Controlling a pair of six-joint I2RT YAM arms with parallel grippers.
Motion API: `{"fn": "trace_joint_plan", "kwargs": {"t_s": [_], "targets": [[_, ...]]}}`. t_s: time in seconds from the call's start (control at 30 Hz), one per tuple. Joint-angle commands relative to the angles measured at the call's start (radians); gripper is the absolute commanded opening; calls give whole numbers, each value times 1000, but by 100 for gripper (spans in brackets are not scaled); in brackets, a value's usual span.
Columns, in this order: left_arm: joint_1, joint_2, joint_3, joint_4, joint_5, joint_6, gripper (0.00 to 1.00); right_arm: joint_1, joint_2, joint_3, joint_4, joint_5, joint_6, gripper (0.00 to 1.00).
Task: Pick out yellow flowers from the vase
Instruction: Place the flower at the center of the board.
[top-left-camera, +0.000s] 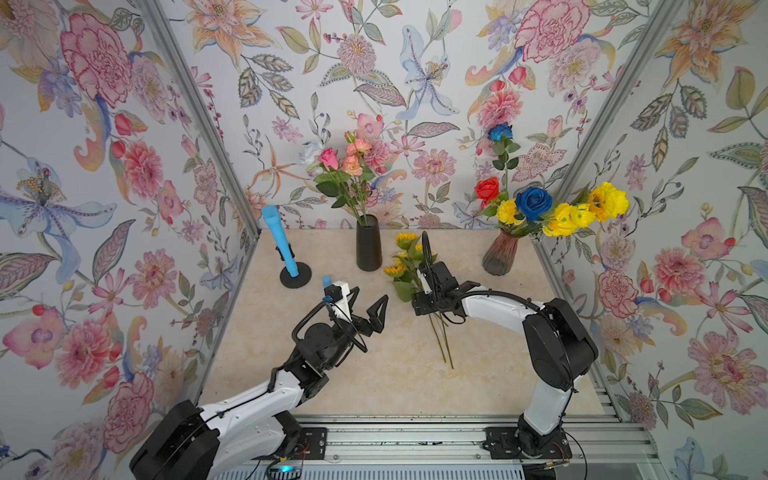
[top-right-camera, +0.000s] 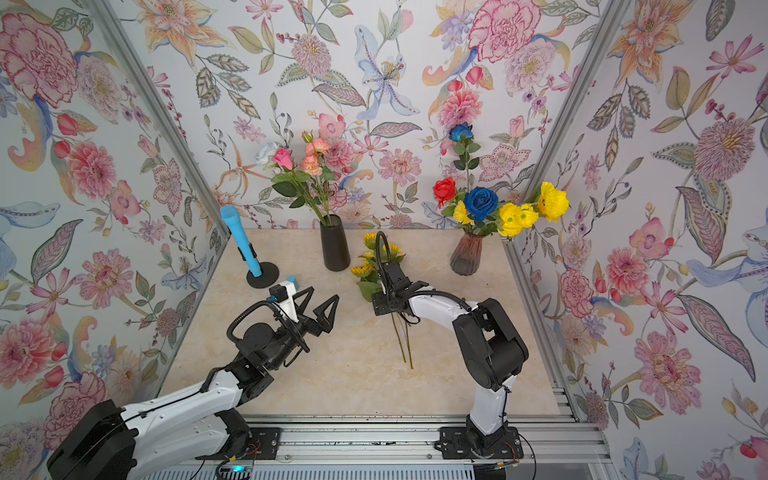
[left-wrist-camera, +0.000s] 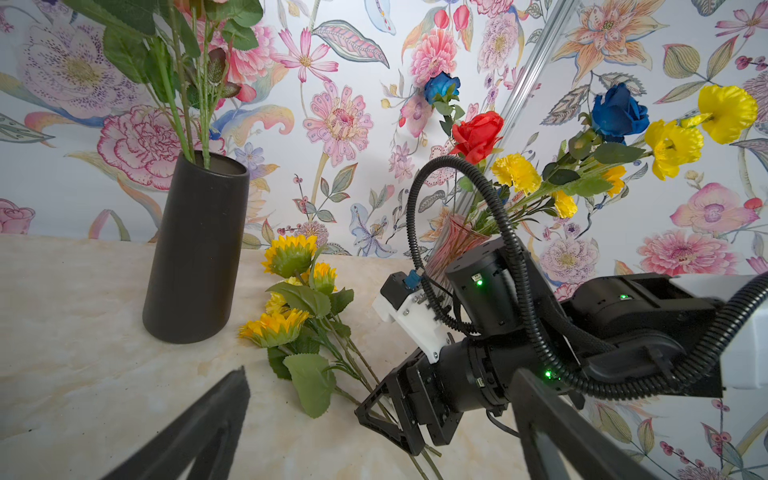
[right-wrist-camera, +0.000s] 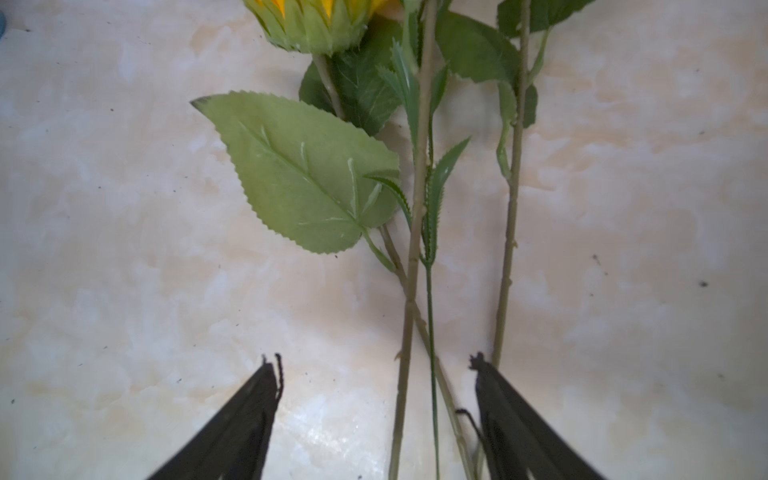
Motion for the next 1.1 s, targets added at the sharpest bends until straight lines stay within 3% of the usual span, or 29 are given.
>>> {"fn": "trace_joint_plan", "kwargs": {"t_s": [0.0, 0.17, 0.3, 0.57, 0.77, 1.07], "targets": [[-11, -32, -24, -12, -30, 42, 100, 6, -99, -41, 13, -3, 19, 88], [-10, -34, -53, 24, -34, 54, 100, -7, -275, -122, 27, 13, 46, 99], [-10, -9, -62, 75, -10, 57, 100, -63, -442, -206, 43, 37, 75, 100], [-10, 42, -78, 177, 25, 69, 100, -321, -749, -416, 88, 113, 150, 100], [-9, 74, -94, 251, 41, 70, 100, -482, -838, -541, 208, 134, 163, 100], [-10, 134, -119, 342, 25, 97, 100, -628, -827, -548, 435, -12, 118, 98]]}}
